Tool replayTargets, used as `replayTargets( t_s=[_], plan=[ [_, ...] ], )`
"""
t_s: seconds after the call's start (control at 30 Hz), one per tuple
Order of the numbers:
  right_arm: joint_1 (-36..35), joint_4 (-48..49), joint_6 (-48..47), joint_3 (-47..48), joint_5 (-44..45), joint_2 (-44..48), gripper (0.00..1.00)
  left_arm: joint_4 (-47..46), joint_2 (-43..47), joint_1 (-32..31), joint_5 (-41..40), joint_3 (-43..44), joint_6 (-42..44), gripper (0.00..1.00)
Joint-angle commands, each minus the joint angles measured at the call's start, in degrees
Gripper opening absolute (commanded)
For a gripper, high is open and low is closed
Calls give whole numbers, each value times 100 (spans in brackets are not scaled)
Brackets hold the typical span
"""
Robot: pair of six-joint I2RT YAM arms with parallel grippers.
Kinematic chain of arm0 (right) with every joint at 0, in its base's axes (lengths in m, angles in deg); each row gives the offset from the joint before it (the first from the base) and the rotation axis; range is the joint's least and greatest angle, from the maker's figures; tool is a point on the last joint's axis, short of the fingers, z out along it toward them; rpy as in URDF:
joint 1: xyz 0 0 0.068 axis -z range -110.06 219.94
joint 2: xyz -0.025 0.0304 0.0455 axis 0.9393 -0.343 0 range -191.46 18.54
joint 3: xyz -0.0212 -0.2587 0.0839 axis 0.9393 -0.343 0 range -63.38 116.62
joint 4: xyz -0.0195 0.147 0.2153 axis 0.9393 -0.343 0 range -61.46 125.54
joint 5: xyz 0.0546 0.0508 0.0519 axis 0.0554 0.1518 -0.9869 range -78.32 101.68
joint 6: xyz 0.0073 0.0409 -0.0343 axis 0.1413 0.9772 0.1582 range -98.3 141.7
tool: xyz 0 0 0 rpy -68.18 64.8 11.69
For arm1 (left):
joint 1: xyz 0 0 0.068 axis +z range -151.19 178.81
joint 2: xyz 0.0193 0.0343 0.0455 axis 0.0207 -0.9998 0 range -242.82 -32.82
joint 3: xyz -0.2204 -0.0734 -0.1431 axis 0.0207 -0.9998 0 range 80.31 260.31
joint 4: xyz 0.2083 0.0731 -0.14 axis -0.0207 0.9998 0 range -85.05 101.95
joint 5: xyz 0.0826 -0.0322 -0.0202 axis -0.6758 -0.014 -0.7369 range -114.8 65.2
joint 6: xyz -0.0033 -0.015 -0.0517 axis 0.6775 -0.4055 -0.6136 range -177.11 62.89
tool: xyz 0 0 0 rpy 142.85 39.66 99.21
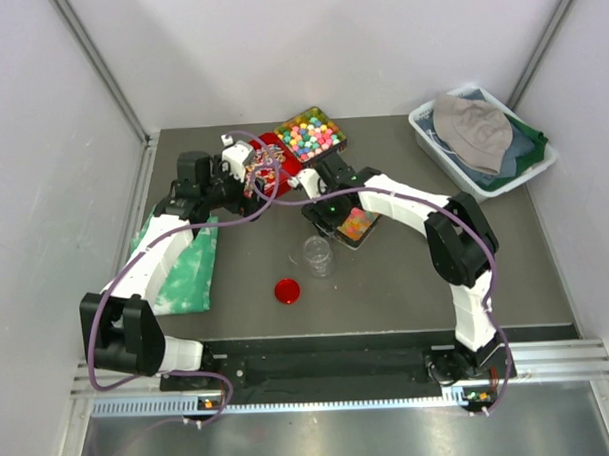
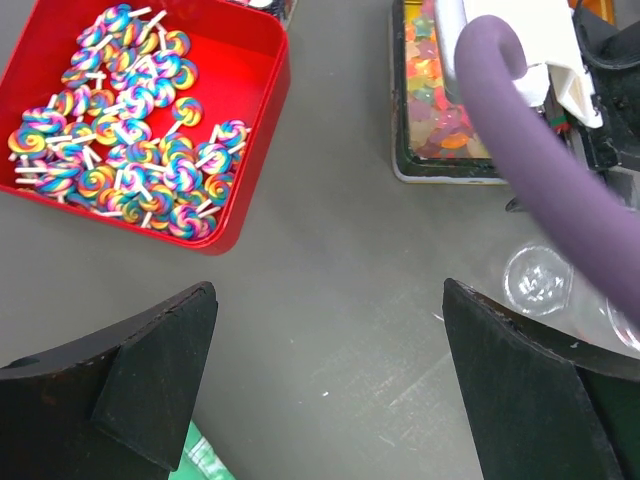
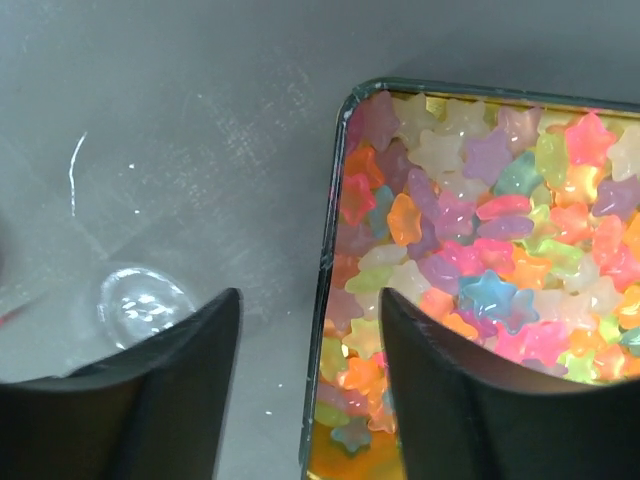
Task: Pack the candies
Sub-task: Move the storage box to the center of the board, then adjust the packing bottle at the center of the board.
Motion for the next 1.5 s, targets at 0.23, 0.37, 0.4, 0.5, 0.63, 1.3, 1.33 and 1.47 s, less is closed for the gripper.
replayTargets(
  t_s=[0.23,0.37,0.4,0.5,0.63,1.3,1.33,1.47],
  plan=[
    [75,49,-139,-274,567,935,69,-405,-413,-37,846,-184,-84,99],
    [294,49,-121,-257,760,1145,70,-554,-721,-107,969,-219,-84,99],
    [408,31,-121,-239,761,1207,69,-624,-765,-133,960,-254,-75,99],
    [671,-65,-139,-204,761,1488,70,-791,-879,-248,960,-376,-84,99],
    [1075,-171,-165,-265,743,1892,70,-1037,-1090,-519,837,-535,-128,99],
    [2640,-408,-350,-1830,172,4152,71,-1188,-1838,-1583,521,-543,39,99],
    [2711,-408,-350,-1847,111,4178,71,-1188,-1803,-1627,503,-570,65,99],
    [3071,-417,-332,-1988,-74,4345,71,-1153,-1767,-1751,512,-632,109,99]
  ],
)
